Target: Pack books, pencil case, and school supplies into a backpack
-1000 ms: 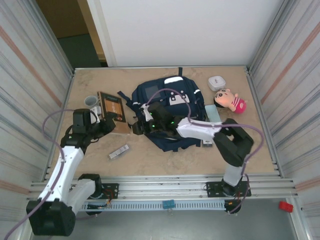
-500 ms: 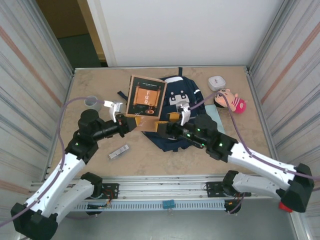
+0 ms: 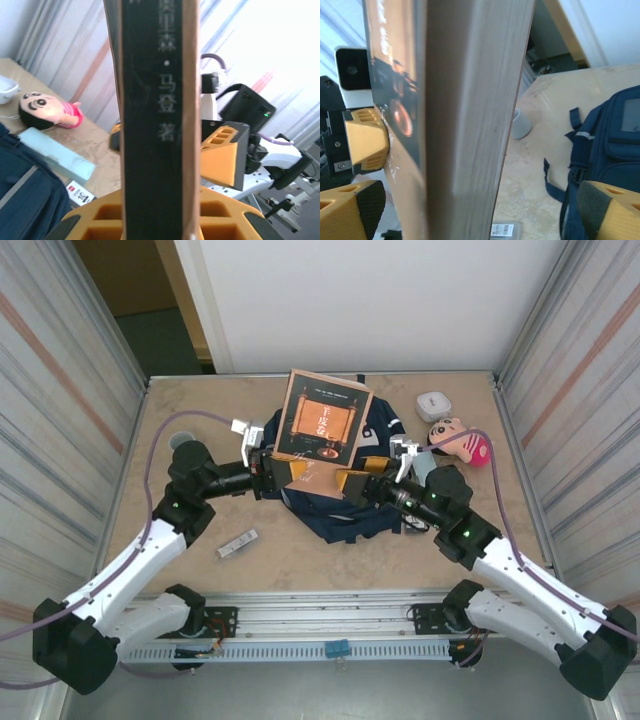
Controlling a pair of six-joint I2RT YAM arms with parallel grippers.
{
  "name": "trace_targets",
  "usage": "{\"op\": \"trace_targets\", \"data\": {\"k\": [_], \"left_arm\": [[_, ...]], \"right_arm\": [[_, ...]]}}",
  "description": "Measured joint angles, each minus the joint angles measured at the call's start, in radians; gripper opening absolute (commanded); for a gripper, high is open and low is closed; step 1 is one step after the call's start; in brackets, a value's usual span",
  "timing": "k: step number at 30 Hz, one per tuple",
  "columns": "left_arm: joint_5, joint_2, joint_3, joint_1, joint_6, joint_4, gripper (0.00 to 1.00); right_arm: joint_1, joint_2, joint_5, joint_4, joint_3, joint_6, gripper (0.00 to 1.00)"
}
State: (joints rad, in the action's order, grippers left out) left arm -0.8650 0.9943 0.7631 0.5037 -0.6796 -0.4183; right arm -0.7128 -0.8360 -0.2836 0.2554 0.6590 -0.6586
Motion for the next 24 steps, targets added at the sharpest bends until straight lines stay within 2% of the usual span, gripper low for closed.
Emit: {"op": "trace_targets", "data": {"k": [4, 8, 14, 21, 24], "left_arm": [[-0.022, 0.012, 0.001, 0.015, -0.025, -0.053, 0.00], [-0.029, 0.015, 0.002, 0.016, -0.032, -0.058, 0.00], [-0.002, 0.008, 0.002, 0.016, -0.004, -0.016, 0.00], [-0.002, 0.003, 0.004, 0.016, 0.018, 0.000, 0.00], [-0.003, 0.004, 0.008, 0.016, 0.029, 0.008, 0.07]], "right_arm": [[0.019, -0.064, -0.145, 0.069, 0.022, -0.035, 1.00], [0.020, -0.120, -0.276, 0.174, 0.031, -0.070, 0.93], [0.028, -0.090, -0.312, 0.240, 0.024, -0.085, 0.61], [0.032, -0.077, -0.278, 0.302, 0.004, -0.091, 0.38], [0.033, -0.089, -0.266, 0.309, 0.004, -0.084, 0.24]]}}
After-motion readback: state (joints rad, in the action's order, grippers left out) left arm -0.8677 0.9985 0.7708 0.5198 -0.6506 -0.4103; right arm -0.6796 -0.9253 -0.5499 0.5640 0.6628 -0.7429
